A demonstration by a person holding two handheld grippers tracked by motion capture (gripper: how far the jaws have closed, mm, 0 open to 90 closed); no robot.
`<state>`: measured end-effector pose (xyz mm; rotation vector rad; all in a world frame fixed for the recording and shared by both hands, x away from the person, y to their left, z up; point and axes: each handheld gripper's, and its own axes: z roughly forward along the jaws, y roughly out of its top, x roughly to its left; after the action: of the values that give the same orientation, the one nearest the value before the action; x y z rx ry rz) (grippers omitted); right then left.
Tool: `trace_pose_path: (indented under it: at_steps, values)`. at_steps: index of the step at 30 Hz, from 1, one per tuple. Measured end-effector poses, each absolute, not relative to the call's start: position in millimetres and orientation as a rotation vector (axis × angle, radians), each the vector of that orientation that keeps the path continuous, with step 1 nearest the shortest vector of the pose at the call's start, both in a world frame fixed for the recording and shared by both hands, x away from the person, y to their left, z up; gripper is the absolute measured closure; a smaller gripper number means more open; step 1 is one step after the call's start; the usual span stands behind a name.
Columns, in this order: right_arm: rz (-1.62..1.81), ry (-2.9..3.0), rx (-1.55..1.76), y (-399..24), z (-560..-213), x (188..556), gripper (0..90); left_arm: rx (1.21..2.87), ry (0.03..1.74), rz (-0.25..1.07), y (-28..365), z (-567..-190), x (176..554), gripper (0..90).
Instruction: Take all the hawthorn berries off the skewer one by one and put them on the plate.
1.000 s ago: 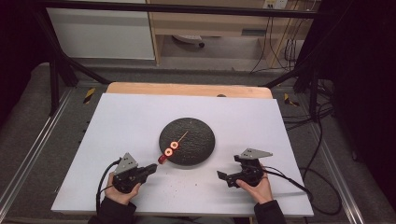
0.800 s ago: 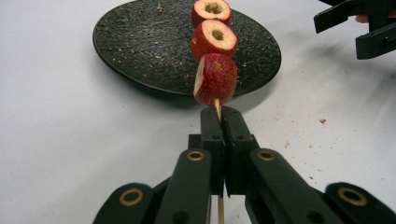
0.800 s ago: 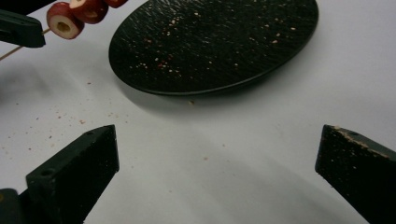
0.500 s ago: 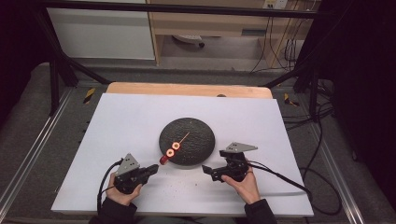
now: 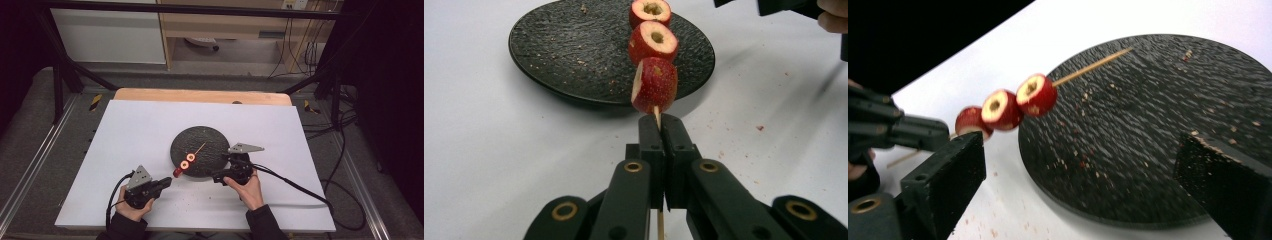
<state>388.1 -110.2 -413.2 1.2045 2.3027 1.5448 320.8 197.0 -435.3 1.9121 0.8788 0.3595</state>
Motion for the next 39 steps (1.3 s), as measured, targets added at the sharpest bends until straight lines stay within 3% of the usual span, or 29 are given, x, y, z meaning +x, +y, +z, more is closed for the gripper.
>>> trace_pose_path:
  at_steps: [13, 24, 39]
  values:
    - [1.631, 2.273, 1.276, -84.9, -413.5, 407.1, 18.4, 1.910, 0.868, 0.366, 195.1, -433.7, 319.8, 88.4]
    - [1.703, 2.239, 1.363, -74.2, -420.9, 416.1, 38.7, 1.907, 0.858, 0.367, 192.6, -433.1, 318.7, 88.4]
    - [1.791, 2.288, 1.434, -71.5, -425.4, 418.6, 58.6, 1.903, 0.850, 0.373, 191.4, -433.0, 317.1, 88.4]
